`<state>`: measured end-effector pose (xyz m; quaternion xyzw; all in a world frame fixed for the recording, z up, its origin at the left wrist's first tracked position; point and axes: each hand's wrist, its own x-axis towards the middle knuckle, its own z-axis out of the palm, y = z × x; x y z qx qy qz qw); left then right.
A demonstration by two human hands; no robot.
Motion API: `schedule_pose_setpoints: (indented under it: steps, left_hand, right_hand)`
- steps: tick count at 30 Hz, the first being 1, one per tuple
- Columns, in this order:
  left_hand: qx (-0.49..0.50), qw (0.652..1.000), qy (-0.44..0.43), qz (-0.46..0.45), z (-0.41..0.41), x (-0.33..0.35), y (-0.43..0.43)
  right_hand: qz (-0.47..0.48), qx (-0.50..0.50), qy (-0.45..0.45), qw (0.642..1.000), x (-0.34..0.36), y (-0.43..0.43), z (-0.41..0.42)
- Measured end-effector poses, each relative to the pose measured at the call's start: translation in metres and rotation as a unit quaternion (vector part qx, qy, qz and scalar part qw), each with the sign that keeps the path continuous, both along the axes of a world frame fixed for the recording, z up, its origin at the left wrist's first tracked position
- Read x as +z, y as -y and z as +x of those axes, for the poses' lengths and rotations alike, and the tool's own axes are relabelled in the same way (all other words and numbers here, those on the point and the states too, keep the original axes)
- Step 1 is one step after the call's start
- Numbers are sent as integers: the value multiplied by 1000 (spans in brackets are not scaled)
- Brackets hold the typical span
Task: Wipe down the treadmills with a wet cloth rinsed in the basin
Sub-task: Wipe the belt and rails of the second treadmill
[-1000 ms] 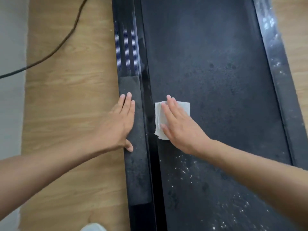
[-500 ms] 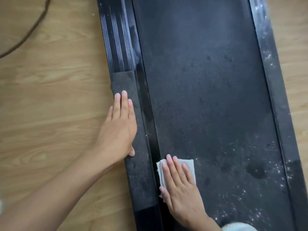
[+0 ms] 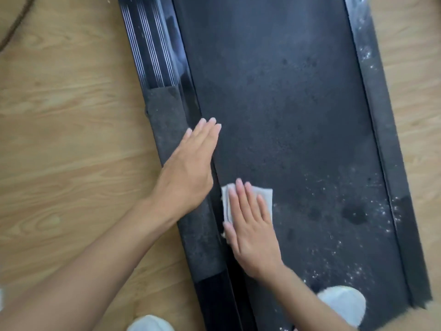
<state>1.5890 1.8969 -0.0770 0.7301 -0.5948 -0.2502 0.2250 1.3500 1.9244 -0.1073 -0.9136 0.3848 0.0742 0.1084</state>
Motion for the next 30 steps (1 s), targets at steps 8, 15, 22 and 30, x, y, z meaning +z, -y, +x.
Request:
schedule_pose_setpoints:
  steps: [8,15,22,30]
  left_hand:
    - [-104,981,94,135,-52,2,0]
    - [-128,972,134,141,-53,-8,1]
    - [-41,988,-31,148,-18,16,8]
    - [82,986,16,142,-56,16,-20]
  right_hand:
    - [21,11,-68,997,-7,-89,-89]
    - [21,5,-36,999,-11,-89,-86]
    - [-26,-11,35,999,-23,72,62]
    - [-32,48,40,998,-17,72,22]
